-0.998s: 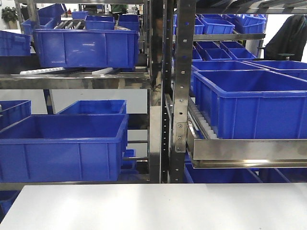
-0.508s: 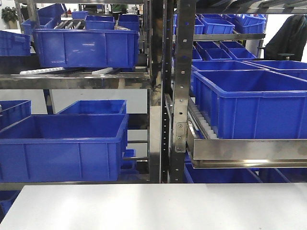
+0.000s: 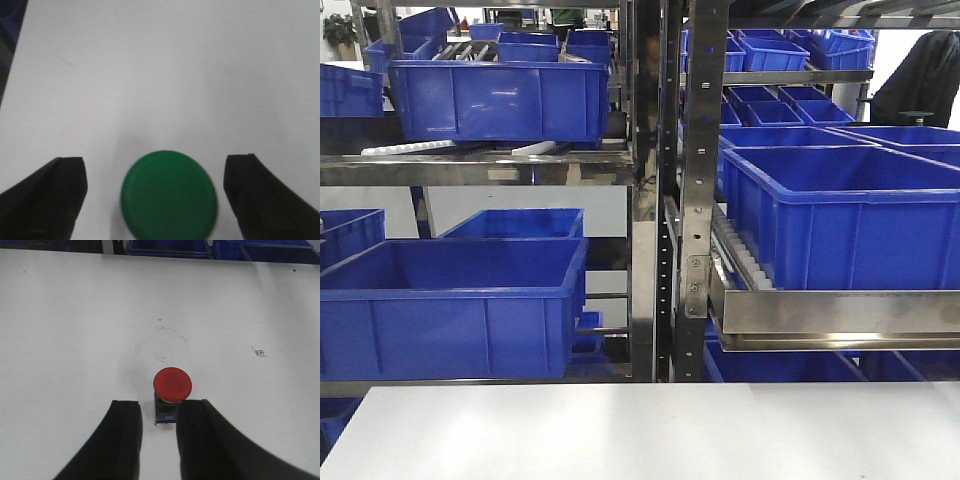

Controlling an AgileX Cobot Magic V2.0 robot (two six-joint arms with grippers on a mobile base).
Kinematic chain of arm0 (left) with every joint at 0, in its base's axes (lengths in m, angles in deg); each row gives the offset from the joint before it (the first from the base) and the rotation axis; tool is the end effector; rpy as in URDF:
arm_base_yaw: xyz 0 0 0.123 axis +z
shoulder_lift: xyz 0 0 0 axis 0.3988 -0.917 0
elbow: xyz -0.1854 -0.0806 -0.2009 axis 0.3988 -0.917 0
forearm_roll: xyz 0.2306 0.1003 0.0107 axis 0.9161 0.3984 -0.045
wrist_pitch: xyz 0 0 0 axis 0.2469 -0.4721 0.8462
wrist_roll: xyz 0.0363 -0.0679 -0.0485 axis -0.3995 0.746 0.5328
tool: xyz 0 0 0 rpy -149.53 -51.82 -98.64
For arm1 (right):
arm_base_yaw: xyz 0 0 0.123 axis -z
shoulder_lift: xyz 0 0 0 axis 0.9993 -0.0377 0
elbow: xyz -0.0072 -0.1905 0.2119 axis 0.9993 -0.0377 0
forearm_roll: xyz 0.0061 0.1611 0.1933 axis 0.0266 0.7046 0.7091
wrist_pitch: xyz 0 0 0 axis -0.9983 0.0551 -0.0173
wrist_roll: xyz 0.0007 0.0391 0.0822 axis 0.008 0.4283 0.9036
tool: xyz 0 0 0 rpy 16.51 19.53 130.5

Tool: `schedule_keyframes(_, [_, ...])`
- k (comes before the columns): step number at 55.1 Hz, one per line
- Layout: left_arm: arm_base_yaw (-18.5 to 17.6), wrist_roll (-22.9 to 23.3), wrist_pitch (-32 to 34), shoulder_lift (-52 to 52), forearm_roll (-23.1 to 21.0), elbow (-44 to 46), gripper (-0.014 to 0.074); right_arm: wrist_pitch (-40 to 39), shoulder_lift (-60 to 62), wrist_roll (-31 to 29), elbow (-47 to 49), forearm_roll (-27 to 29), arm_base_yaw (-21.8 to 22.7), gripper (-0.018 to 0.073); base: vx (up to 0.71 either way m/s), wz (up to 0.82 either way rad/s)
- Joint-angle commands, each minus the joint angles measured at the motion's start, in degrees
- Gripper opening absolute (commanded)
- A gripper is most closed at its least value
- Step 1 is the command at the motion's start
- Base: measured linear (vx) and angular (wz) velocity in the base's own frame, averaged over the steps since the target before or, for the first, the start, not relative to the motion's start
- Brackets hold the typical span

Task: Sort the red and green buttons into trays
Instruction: 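Grasp the green button with left gripper and red button with right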

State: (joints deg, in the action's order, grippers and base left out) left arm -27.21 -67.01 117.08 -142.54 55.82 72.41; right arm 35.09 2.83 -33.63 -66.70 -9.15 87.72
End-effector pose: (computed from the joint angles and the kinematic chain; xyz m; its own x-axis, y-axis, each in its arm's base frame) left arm 0.2028 -0.0113 0.1136 -0.6476 -0.0158 -0.7618 0.0125 0.9994 -0.0314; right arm 0.1189 -0.0042 0.2146 -0.5614 -0.0497 -0.8261 0.0115 0.9976 -0.0678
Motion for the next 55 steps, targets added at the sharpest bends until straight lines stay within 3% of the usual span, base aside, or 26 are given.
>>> schedule_keyframes(1, [0.17, -1.55, 8.16, -1.70, -2.24, 1.14, 0.0658, -4.45, -0.37, -0.12, 1.92, -0.48, 0.29, 0.0289, 0.00, 0.00])
schedule_keyframes(13, [0.04, -0.87, 10.96, -5.47, 5.62, 1.14, 0.0609, -4.45, -0.37, -0.12, 1.92, -0.48, 0.29, 0.0289, 0.00, 0.00])
schedule_keyframes(28, [0.04, -0.61, 12.41, -8.58, 0.67, 1.14, 0.0510, -4.40, -0.38, -0.12, 1.92, -0.48, 0.29, 0.0289, 0.00, 0.00])
schedule_keyframes(36, [0.04, -0.60, 13.63, -9.39, -1.38, 1.14, 0.0393, -2.57, -0.38, 0.80, 1.92, -1.02, 0.29, 0.0307, 0.00, 0.00])
schedule_keyframes(44, [0.04, -0.60, 13.63, -9.39, -1.33, 1.14, 0.0240, -1.51, -0.38, 1.29, 2.83, -8.29, 0.29, 0.0402, 0.00, 0.00])
schedule_keyframes(48, [0.04, -0.60, 13.63, -9.39, -1.33, 1.14, 0.0147, 0.43, -0.48, 4.97, 4.69, -9.82, 0.29, 0.0467, 0.00, 0.00])
schedule_keyframes(55, [0.04, -0.60, 13.63, -9.39, -1.33, 1.14, 0.0012, 7.20, -3.94, 16.64, 8.05, -13.09, 0.29, 0.0575, 0.00, 0.00])
